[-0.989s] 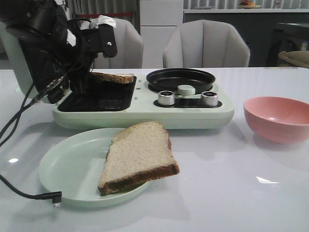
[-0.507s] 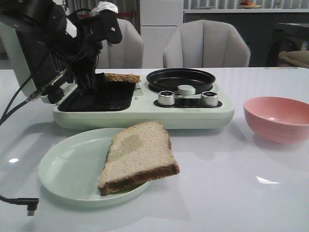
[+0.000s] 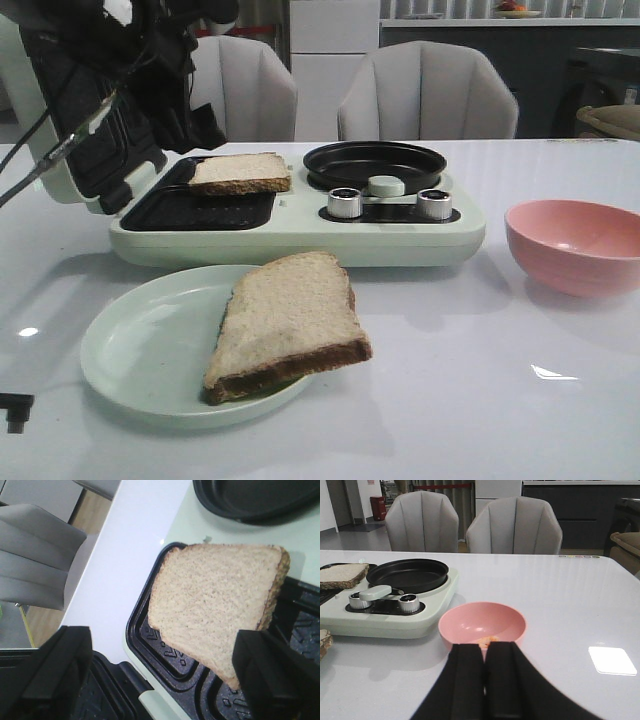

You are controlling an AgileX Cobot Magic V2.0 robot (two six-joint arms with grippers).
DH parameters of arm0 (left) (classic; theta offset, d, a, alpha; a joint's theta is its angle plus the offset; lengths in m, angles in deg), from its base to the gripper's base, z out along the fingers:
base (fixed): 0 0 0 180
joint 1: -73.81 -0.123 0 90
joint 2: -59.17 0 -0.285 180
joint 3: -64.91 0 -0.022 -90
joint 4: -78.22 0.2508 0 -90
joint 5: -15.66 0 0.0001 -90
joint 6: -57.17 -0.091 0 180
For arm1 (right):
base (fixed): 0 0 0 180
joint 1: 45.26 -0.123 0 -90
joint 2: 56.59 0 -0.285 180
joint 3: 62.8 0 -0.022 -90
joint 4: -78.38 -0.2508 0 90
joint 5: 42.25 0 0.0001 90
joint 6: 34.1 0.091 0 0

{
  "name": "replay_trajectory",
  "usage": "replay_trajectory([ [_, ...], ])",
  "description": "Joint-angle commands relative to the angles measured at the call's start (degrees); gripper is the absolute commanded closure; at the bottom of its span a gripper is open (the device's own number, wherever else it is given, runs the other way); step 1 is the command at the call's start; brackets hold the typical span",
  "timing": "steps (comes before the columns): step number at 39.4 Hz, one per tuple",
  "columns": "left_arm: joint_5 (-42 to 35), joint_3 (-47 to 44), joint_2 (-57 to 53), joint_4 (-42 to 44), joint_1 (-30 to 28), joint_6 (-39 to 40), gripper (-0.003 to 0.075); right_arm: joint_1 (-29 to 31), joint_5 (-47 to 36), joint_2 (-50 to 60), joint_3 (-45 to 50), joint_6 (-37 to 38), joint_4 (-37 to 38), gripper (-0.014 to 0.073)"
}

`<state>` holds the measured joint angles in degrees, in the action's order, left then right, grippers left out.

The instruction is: Make breakfast with bread and shrimp

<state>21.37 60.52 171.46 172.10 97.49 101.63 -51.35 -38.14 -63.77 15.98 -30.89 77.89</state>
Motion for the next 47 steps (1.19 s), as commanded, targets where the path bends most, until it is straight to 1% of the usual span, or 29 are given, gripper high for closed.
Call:
replay_trajectory([
  [1, 1.21, 1.11, -6.10, -0.46, 1.54, 4.14, 0.0115, 0.11, -4.51, 1.20, -0.97, -0.21, 0.49, 0.0437],
  [13, 7.07, 0.44, -17.59, -0.47, 5.14, 13.89, 0.0115, 0.11, -4.51, 1.20, -0.97, -0.21, 0.49, 0.0437],
  [22, 8.84, -6.09, -28.62, -0.47, 4.79, 17.43, 0.0115, 0.11, -4.51, 1.20, -0.97, -0.21, 0.49, 0.0437],
  [27, 10.38, -11.29, -35.96, -0.47, 2.98, 21.30, 0.0115, 0.11, -4.51, 1.20, -0.97, -0.21, 0.49, 0.0437],
  [31, 11.69, -15.74, -41.67, -0.57, 1.02, 22.09, 0.0115, 0.11, -4.51, 1.20, -0.97, -0.21, 0.49, 0.0437],
  [40, 12.24, -24.19, -53.75, -0.57, -4.09, 31.45, 0.0115, 0.11, -4.51, 1.20, -0.97, -0.21, 0.49, 0.0437],
  [47, 13.03, -29.05, -62.02, -0.57, -5.40, 32.11, 0.0115, 0.11, -4.51, 1.20, -0.97, -0.21, 0.49, 0.0437],
])
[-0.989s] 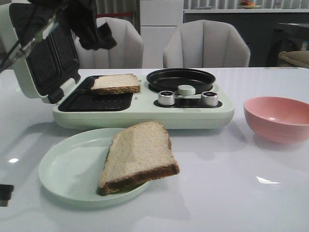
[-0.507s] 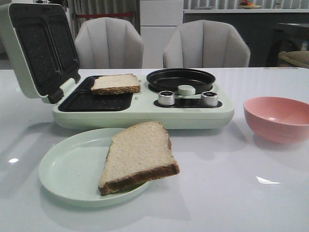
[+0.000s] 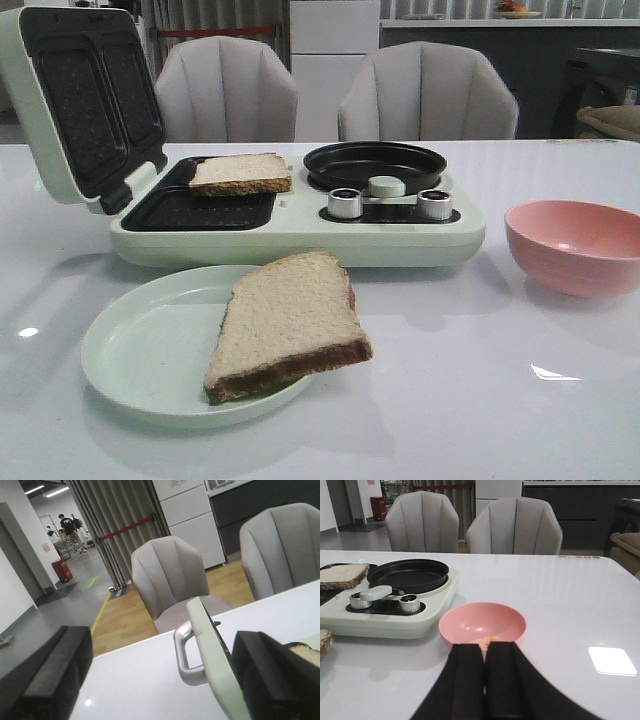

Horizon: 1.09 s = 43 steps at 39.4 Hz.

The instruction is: Make breakfast with bread and shrimp

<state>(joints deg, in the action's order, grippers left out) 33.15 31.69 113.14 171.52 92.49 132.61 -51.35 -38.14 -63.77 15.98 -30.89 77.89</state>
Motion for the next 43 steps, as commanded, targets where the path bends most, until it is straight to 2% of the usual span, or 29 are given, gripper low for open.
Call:
replay_trajectory([
  [1, 1.71, -0.98, -4.95, 0.01, -0.39, 1.27, 0.0115, 0.11, -4.51, 1.20, -0.97, -0.21, 0.49, 0.0437],
  [8, 5.31, -6.34, -13.02, -1.45, -0.39, 4.48, 0.0115, 0.11, -4.51, 1.20, -0.97, -0.21, 0.49, 0.0437],
  [19, 13.33, -15.92, -26.74, -10.00, -0.39, 4.09, 0.0115, 0.11, -4.51, 1.20, -0.97, -0.21, 0.49, 0.0437],
  [22, 13.65, -17.74, -30.40, -12.79, -0.39, 0.22, 0.0115, 0.11, -4.51, 1.20, -0.97, -0.21, 0.49, 0.0437],
  [28, 16.36, -18.26, -35.37, -26.11, 0.61, -11.28, 0.0115, 0.11, -4.51, 1.20, -0.97, -0.21, 0.49, 0.0437],
  [32, 19.29, -18.26, -37.45, -32.09, 2.56, -18.79, 0.0115, 0.11, -4.51, 1.20, -0.97, -0.21, 0.49, 0.0437],
  [37, 23.09, -18.76, -39.54, -35.01, 5.03, -25.82, 0.0115, 0.11, -4.51, 1.20, -0.97, -0.21, 0.49, 0.0437],
  [43, 25.01, -21.70, -42.93, -35.11, 6.83, -26.51, 0.0115, 0.11, -4.51, 1.20, -0.97, -0.21, 0.49, 0.0437],
])
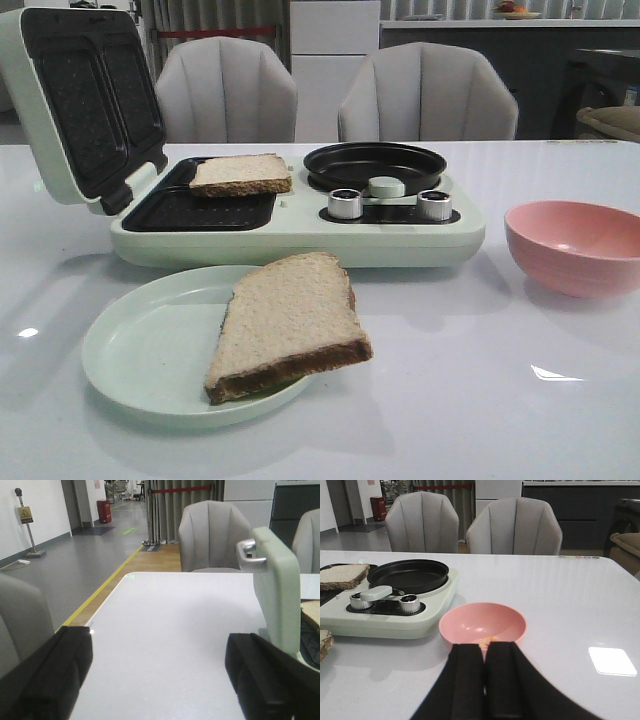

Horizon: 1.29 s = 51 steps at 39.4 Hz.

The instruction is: Make breakfast with bread and shrimp

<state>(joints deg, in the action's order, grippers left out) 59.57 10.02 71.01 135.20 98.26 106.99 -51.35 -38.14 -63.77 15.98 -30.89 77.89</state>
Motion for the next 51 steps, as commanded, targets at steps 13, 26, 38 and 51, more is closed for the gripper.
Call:
replay_trajectory([
  [13, -3.61, -2.23, -3.90, -0.08, 2.57, -0.89, 0.0115, 0.11, -4.89, 1.20, -0.97, -2.02, 2.99, 0.0437],
  [26, -5.60, -2.23, -4.05, 0.21, 2.57, -0.89, 0.0115, 0.20, -13.96, 1.20, -1.04, -8.51, 15.48, 0.0437],
  [38, -5.60, -2.23, -4.05, 0.30, 2.57, -0.89, 0.0115, 0.13, -23.58, 0.77, -2.69, 2.16, 13.14, 0.0437],
  [51, -5.60, -2.23, -4.05, 0.30, 2.57, -0.89, 0.0115, 0.13, 0.80, -9.96, -19.69, 15.23, 13.17, 0.0437],
])
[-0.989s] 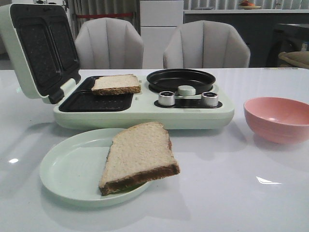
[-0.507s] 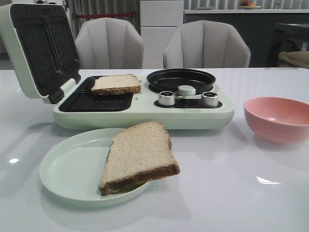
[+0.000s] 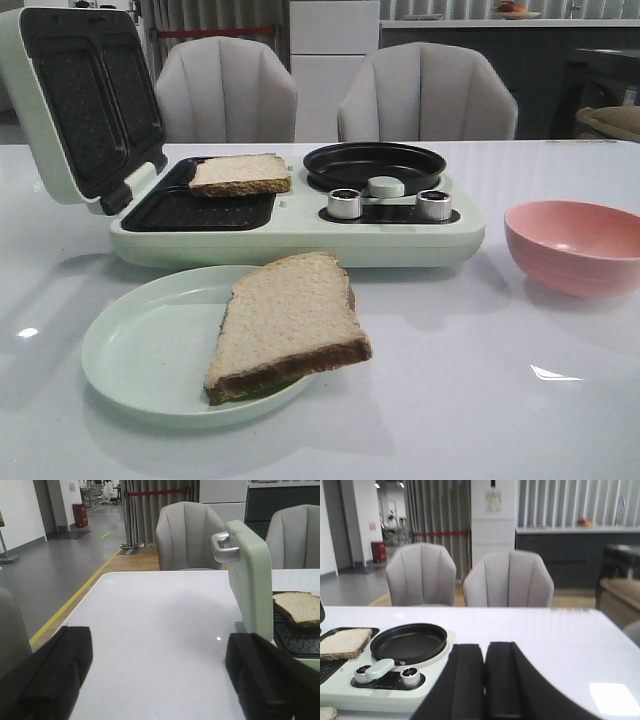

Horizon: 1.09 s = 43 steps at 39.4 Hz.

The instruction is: Make breakfast with bread and shrimp

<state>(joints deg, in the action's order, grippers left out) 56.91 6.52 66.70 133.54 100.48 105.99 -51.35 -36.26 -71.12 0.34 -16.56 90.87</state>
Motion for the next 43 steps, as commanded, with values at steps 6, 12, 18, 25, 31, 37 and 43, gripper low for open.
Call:
replay_trajectory([
  [6, -2.93, 1.27, 0.26, 1.96, 0.35, 0.11, 0.0115, 0.13, -3.90, -2.80, -4.56, 0.90, 0.18, 0.0437],
  [12, -2.93, 1.27, 0.26, 1.96, 0.35, 0.11, 0.0115, 0.13, -3.39, -3.03, -4.56, 0.90, 0.18, 0.0437],
  [18, -2.93, 1.27, 0.26, 1.96, 0.35, 0.11, 0.0115, 0.04, 2.80, -5.93, -5.06, 0.90, -4.63, 0.0415],
  [25, -2.93, 1.27, 0.26, 1.96, 0.35, 0.11, 0.0115, 0.04, 8.54, -12.88, -8.67, 0.85, -9.70, 0.0251],
  [31, -2.93, 1.27, 0.26, 1.96, 0.35, 0.11, 0.0115, 0.04, 14.50, -21.19, -12.71, 0.85, -13.40, 0.0150],
  [37, -2.93, 1.27, 0.26, 1.96, 0.35, 0.11, 0.0115, -0.01, 20.88, -31.28, -17.89, -1.63, -22.88, 0.0151],
  [43, -2.93, 1.27, 0.26, 1.96, 0.35, 0.11, 0.0115, -2.21, 24.50, -41.36, -23.18, -11.98, -35.09, 0.0151],
])
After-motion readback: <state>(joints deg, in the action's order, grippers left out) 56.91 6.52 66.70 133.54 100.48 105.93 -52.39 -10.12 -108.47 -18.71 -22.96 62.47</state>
